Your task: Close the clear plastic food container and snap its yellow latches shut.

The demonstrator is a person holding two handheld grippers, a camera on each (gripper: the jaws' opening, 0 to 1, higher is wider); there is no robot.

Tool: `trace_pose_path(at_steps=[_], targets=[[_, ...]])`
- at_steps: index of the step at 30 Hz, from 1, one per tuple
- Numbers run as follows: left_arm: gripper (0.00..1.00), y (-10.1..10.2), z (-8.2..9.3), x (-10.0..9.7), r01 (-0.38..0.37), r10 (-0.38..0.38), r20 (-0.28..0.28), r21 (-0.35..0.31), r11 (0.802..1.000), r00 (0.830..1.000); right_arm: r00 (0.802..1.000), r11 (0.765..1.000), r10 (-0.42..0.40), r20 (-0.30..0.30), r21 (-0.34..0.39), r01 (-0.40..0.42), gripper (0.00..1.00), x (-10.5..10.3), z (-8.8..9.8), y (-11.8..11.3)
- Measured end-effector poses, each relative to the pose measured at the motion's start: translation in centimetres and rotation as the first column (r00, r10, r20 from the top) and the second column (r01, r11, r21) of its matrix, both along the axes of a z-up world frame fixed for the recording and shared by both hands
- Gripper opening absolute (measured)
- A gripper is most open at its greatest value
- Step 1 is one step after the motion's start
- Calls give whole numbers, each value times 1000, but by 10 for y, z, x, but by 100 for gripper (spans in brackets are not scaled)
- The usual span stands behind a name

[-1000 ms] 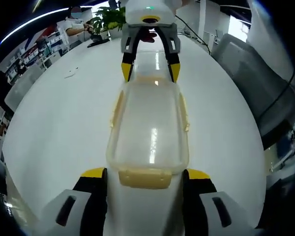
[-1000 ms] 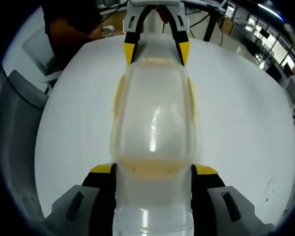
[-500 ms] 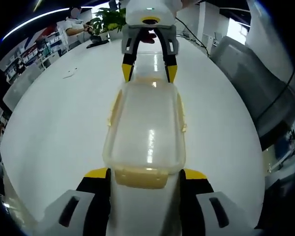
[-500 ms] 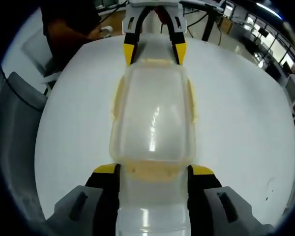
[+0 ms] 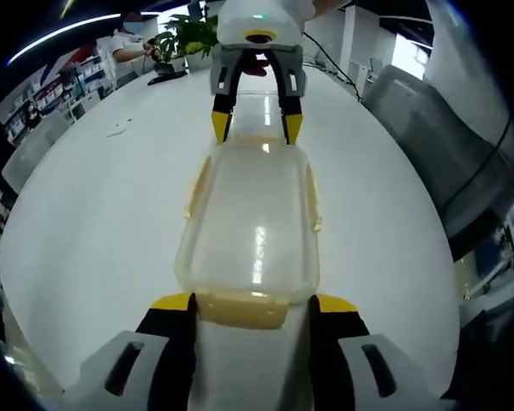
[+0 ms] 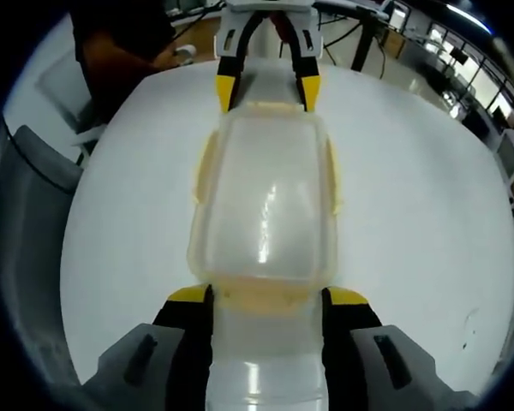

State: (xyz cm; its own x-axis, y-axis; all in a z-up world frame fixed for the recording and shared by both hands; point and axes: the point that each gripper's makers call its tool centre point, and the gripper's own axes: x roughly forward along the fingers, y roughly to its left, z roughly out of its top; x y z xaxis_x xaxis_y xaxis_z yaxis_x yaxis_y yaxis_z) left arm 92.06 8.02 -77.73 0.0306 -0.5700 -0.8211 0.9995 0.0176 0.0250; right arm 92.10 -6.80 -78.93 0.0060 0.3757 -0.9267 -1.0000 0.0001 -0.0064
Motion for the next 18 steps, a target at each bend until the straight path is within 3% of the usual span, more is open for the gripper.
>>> trace_pose_path(at_steps=[18], targets=[[40, 4, 1, -1, 26, -26, 0, 31, 999, 1000, 1000, 1000, 6, 0, -3, -6, 43, 4, -1, 2]])
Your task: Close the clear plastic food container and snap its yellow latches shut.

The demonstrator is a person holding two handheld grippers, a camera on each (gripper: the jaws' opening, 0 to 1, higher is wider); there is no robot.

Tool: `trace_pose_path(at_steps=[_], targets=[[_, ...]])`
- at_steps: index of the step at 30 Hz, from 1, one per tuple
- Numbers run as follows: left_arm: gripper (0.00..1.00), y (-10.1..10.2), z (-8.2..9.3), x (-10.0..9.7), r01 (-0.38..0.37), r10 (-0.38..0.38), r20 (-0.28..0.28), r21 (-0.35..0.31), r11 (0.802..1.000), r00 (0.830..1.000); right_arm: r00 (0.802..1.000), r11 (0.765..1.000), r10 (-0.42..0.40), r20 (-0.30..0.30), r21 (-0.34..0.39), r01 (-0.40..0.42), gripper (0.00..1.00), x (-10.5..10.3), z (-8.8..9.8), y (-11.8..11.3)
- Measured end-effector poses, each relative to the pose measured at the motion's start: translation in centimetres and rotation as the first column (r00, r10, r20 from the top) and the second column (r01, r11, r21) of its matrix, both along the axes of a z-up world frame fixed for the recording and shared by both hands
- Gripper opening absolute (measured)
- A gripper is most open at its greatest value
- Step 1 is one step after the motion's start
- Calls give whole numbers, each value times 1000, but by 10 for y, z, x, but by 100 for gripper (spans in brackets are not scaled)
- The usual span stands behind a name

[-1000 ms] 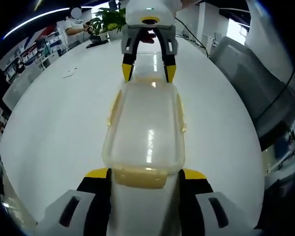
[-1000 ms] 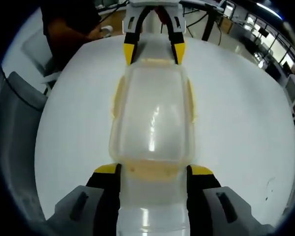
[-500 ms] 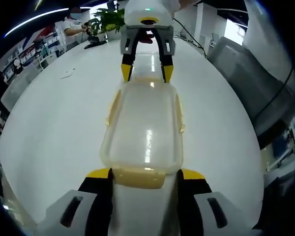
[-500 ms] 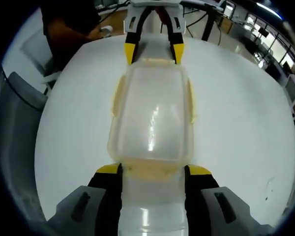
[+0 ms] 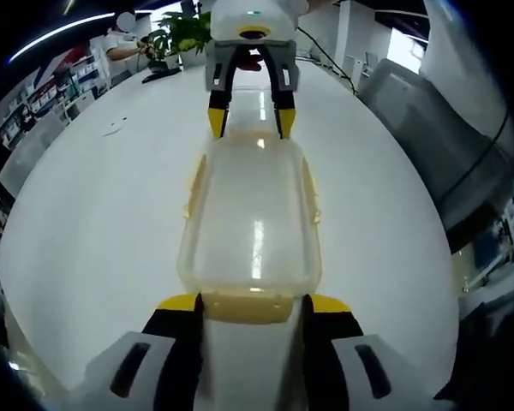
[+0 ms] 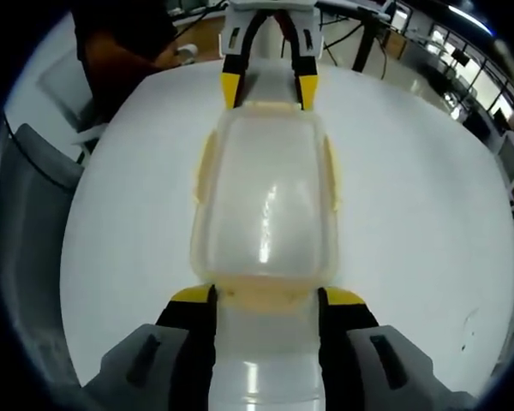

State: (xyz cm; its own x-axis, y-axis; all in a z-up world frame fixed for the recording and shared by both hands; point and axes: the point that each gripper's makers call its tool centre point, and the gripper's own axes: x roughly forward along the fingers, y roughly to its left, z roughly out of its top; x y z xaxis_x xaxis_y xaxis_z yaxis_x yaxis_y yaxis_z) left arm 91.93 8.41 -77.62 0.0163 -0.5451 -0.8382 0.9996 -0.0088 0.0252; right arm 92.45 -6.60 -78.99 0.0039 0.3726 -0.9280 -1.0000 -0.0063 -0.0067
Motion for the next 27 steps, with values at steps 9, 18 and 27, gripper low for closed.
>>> trace_pose_path(at_steps=[9, 18, 27], targets=[[35, 0, 0, 1, -5, 5, 2, 16, 1000, 1000, 1000, 1000, 9, 4, -11, -9, 38, 1, 1, 0], [33, 2, -2, 4, -7, 7, -1, 31, 999, 1000, 1000, 1000, 14, 4, -20, -14, 37, -2, 2, -1], [32, 4, -3, 5, -9, 9, 0, 43, 999, 1000, 1000, 1000, 18, 3, -22, -18, 35, -1, 2, -1]])
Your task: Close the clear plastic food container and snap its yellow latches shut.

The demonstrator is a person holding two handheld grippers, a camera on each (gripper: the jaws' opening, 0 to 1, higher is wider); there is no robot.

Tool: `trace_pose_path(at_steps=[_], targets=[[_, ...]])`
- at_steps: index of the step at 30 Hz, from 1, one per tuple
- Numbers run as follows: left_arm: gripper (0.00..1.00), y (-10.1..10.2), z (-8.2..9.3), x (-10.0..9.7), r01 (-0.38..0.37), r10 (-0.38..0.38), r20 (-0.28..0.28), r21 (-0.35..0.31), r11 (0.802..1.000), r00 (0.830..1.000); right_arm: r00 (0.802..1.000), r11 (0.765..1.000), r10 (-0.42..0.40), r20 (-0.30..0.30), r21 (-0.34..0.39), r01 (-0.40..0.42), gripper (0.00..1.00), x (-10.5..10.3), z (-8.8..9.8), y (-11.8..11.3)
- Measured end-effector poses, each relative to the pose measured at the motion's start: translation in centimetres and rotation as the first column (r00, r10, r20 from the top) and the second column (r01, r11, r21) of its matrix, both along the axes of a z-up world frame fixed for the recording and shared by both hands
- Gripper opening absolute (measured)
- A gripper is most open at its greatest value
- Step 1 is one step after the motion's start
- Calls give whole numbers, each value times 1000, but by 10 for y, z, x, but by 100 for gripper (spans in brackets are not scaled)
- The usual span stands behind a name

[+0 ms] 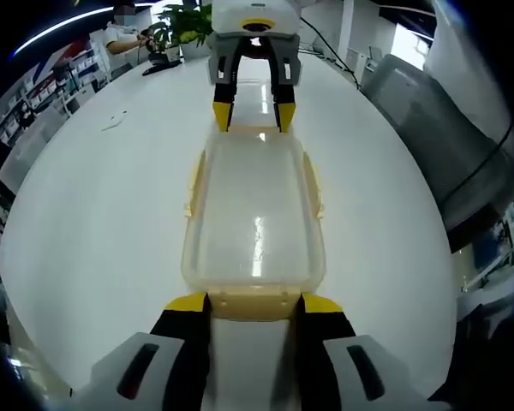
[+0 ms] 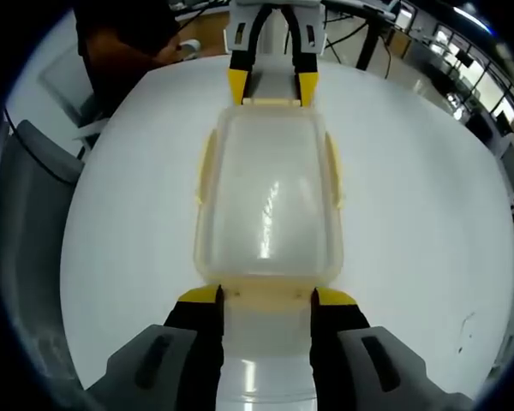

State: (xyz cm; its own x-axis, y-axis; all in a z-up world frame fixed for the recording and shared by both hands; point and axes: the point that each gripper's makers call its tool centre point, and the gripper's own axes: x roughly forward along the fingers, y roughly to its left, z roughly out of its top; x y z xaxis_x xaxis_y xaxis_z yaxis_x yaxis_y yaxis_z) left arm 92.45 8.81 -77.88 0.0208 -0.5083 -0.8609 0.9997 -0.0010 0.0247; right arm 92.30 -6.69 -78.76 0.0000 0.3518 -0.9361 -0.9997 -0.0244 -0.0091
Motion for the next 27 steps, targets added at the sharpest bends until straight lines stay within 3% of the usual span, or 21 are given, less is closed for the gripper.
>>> trace_pose_path(at_steps=[6, 13, 27], targets=[[32, 1, 0, 1, -11, 11, 4, 16, 1000, 1000, 1000, 1000, 1, 1, -5, -1, 35, -1, 1, 1], [32, 10, 1, -5, 14, -15, 15, 109, 994, 1000, 1000, 999, 27, 10, -23, -27, 35, -10, 7, 8], [32, 14, 51, -22, -42, 38, 38, 114, 993, 999, 995, 996, 85, 52, -10, -85, 35, -18, 50, 10]])
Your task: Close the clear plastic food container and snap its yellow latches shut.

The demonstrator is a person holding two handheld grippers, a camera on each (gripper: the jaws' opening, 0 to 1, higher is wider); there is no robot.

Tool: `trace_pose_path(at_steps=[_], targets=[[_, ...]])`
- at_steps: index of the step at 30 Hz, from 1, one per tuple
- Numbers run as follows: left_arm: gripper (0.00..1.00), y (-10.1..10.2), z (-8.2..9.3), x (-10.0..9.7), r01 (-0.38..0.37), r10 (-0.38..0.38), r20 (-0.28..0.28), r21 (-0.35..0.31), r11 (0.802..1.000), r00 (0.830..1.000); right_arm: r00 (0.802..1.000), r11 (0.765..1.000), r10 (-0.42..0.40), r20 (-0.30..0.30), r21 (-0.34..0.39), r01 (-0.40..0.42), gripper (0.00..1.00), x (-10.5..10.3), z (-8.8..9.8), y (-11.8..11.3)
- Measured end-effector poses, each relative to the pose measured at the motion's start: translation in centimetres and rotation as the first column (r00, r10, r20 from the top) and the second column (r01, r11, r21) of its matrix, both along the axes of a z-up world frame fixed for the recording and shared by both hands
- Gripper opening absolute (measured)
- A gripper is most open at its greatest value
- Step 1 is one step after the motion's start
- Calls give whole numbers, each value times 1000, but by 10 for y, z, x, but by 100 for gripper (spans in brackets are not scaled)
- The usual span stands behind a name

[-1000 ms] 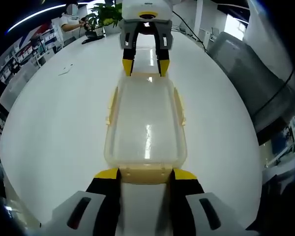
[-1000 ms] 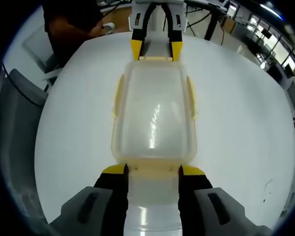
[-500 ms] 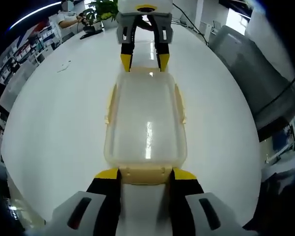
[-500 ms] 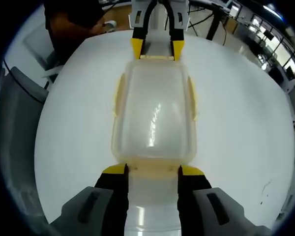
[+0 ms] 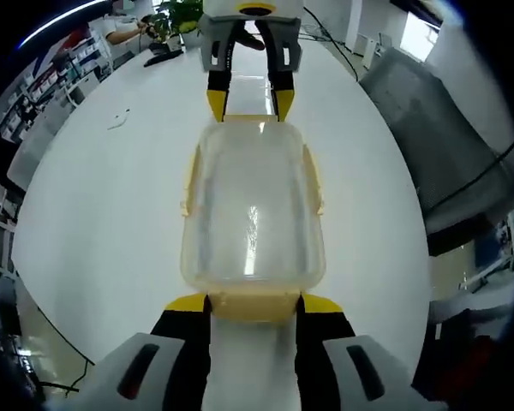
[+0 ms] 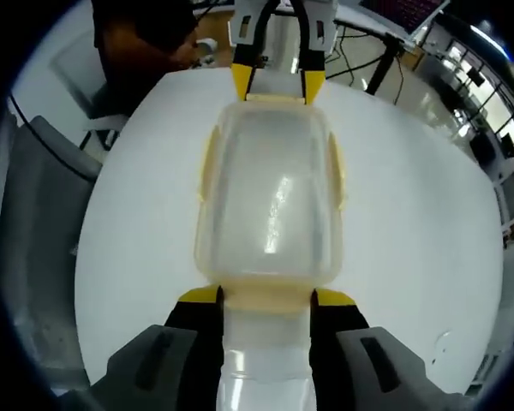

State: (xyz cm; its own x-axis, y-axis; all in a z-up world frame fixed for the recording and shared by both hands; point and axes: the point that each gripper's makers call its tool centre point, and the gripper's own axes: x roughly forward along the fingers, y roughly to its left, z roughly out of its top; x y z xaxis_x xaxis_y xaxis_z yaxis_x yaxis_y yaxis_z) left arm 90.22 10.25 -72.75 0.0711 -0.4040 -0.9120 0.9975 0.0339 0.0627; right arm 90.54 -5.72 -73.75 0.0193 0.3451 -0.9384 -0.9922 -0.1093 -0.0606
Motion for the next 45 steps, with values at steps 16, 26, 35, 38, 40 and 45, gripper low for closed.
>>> trace_pose_path(at_steps=[16, 26, 35, 38, 40, 45], targets=[[32, -21, 53, -7, -18, 17, 55, 14, 1000, 998, 999, 999, 17, 30, 29, -18, 35, -6, 52, -26], [32, -53, 62, -1, -12, 11, 73, 23, 1000, 997, 999, 999, -7, 38, 49, 5, 35, 0, 64, -54], [32, -83, 65, 9, -9, 9, 74, 1, 1000, 997, 999, 996, -37, 8, 78, 36, 35, 3, 62, -93], [32, -100, 65, 10, -4, 5, 77, -9, 1000, 997, 999, 996, -47, 10, 74, 46, 35, 3, 61, -108], [32, -111, 64, 10, 3, -2, 79, -11, 1000, 997, 999, 996, -52, 12, 71, 51, 35, 1, 61, -118], [32, -138, 62, 9, 23, -22, 73, -25, 999, 997, 998, 995, -67, 4, 69, 67, 35, 0, 56, -141]])
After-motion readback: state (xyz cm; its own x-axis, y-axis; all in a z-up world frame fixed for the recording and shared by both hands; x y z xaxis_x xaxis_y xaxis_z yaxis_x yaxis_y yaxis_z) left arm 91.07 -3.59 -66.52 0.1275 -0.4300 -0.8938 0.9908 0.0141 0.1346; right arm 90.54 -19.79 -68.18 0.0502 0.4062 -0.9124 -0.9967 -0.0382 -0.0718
